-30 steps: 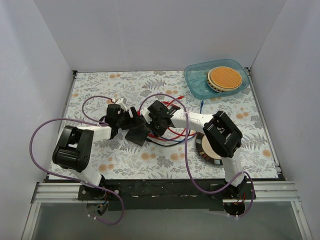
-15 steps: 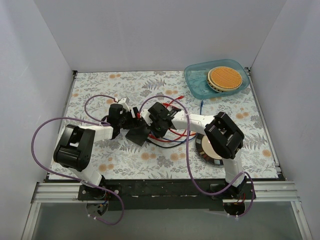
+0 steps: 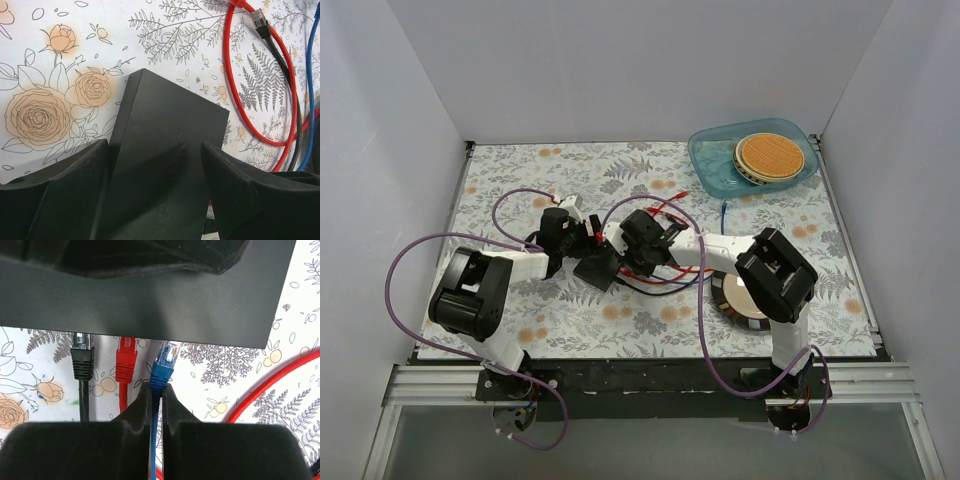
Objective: Insert the plug into the switch port
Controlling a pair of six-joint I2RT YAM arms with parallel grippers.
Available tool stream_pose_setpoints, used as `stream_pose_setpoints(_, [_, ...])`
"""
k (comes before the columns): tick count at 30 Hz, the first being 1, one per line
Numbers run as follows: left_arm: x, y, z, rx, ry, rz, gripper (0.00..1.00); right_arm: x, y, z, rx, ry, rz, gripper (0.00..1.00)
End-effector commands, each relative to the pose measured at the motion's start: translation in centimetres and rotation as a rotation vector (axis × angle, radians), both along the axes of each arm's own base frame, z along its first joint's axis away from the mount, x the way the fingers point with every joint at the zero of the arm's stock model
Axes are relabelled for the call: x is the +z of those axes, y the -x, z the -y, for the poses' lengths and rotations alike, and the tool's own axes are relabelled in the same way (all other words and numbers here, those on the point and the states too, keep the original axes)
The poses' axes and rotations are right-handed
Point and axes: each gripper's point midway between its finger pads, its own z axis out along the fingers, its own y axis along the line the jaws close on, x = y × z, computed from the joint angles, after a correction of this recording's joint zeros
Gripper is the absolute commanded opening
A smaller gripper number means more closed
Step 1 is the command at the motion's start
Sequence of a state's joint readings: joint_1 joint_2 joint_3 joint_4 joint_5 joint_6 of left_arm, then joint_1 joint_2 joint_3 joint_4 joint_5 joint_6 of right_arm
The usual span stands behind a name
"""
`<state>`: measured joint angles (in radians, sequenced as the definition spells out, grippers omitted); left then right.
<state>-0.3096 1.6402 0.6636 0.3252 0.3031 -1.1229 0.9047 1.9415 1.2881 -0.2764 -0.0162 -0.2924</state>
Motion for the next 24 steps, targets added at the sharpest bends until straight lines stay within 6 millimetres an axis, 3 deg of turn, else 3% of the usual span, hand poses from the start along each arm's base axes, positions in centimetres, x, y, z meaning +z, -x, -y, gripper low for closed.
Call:
stream_pose_setpoints(1, [-0.9, 4.9, 3.9, -0.19, 0.085, -0.141, 0.73, 4.9, -2.3, -4.7, 0.102, -0.218, 0.186, 0.01])
stream_pose_setpoints(10, [-0.7, 5.2, 4.3, -0.212, 0.09, -0.135, 0.75, 6.3, -0.3, -6.0, 0.246, -0.375, 0.103, 0.01])
stream_pose_setpoints(24, [-0.6, 7.2, 5.0, -0.236, 0.106, -0.164, 0.71, 7.1, -3.7, -5.7, -0.023, -0.354, 0.123, 0.01])
